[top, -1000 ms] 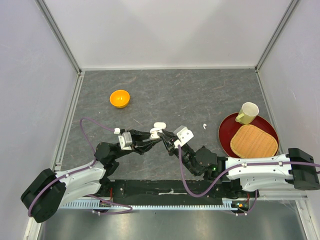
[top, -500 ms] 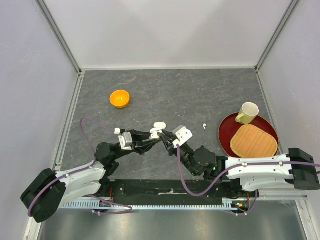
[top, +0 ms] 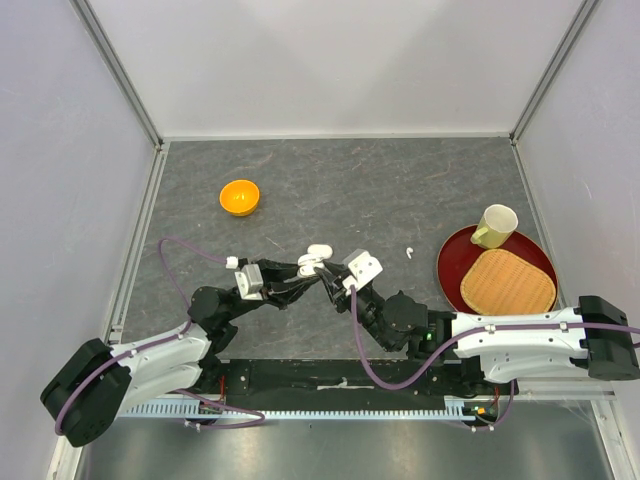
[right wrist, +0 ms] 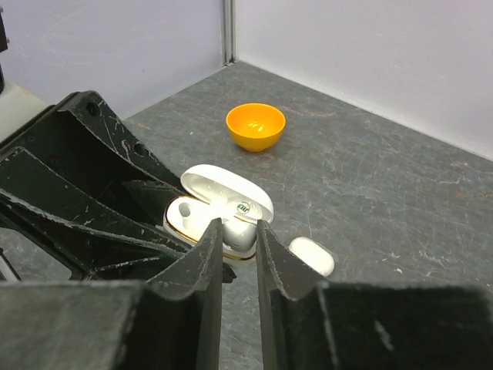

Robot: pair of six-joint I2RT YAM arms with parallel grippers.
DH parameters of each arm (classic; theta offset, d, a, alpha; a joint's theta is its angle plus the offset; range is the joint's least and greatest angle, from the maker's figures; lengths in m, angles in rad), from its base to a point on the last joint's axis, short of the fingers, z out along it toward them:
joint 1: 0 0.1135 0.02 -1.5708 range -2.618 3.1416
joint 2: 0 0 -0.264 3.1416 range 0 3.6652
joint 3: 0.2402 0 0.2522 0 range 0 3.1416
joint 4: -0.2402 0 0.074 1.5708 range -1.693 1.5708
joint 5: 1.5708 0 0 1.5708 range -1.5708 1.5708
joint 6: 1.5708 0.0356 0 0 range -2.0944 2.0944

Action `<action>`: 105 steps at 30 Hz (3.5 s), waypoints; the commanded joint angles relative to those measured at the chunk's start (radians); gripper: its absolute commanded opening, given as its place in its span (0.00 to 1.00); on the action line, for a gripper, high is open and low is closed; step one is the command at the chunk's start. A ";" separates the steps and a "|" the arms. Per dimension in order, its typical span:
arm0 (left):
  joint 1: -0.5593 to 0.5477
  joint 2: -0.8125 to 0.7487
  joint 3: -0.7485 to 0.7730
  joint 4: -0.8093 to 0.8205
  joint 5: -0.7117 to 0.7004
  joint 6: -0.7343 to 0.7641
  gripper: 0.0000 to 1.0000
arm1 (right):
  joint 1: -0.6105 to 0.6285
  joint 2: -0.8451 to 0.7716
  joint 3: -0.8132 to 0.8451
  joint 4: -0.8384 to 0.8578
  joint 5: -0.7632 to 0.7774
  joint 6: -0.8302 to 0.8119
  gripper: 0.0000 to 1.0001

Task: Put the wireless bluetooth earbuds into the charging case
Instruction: Place the earbud in the charging case, then pick up the earbud from the center of the board.

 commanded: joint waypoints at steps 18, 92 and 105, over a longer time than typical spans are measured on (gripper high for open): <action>0.004 -0.003 0.007 0.108 -0.072 0.005 0.02 | -0.025 -0.121 0.033 -0.077 0.173 0.173 0.92; 0.006 -0.051 0.013 0.006 -0.113 0.054 0.02 | -1.084 0.600 0.329 -0.919 -0.468 0.621 0.42; 0.004 -0.045 0.015 0.005 -0.117 0.054 0.02 | -1.084 0.554 0.277 -0.915 -0.529 0.658 0.23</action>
